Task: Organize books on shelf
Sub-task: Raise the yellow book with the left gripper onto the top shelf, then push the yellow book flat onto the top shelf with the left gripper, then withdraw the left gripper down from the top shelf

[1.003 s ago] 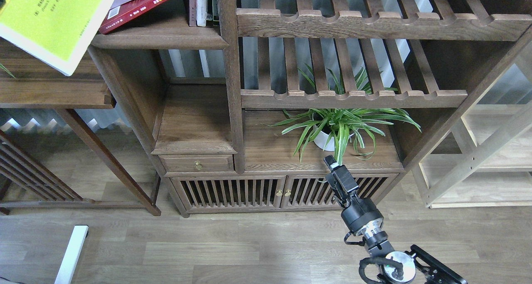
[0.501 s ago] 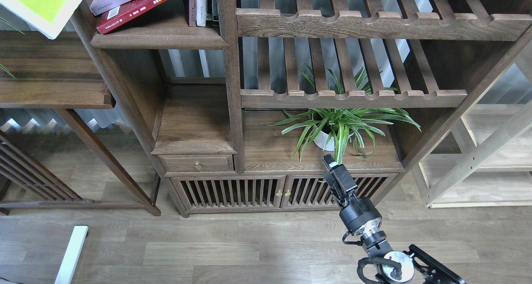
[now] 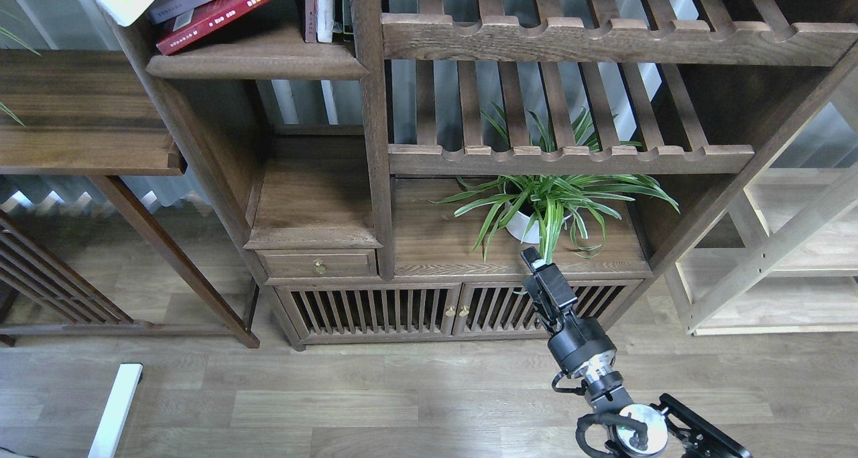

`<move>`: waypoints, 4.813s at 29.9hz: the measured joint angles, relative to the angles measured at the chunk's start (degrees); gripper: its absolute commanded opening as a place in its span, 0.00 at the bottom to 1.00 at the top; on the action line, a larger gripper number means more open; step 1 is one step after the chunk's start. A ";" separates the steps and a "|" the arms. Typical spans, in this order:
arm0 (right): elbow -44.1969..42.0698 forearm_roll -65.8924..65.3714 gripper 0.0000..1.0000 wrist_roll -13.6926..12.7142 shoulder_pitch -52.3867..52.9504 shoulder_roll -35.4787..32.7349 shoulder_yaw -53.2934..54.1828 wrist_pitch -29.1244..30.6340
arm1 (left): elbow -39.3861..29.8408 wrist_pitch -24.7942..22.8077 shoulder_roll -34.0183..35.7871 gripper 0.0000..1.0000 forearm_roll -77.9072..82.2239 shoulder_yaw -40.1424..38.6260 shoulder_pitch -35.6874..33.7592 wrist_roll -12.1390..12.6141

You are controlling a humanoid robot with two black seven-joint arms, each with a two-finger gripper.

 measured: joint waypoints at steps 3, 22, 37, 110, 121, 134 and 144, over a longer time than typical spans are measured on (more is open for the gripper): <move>0.35 0.12 0.99 0.00 -0.20 0.00 0.54 0.00 | 0.41 0.00 0.12 0.00 0.62 0.68 -1.11 0.00; 2.57 0.15 0.99 0.00 -1.64 -0.95 2.01 0.00 | 4.47 3.54 -0.88 0.00 0.77 1.40 -2.23 0.00; 3.63 0.16 0.99 -0.09 -2.59 -1.39 3.47 0.00 | 12.11 10.13 -1.01 0.00 0.89 11.54 -10.64 0.00; 5.46 0.49 0.99 -0.13 -9.27 -2.26 4.50 0.00 | 31.88 15.02 -9.25 0.43 1.00 33.99 -28.21 0.00; 4.13 1.61 0.99 -0.24 -8.54 -2.25 4.97 0.00 | 29.00 14.92 -8.03 0.46 0.76 33.36 -28.10 -0.01; 4.04 1.90 0.99 -0.44 -6.00 -2.28 4.86 0.00 | 17.28 14.79 -0.01 0.55 0.31 32.61 -20.74 -0.01; 4.08 1.90 0.99 -0.53 -4.66 -2.99 4.67 0.00 | 4.88 14.38 2.10 0.66 0.12 26.58 -12.39 -0.01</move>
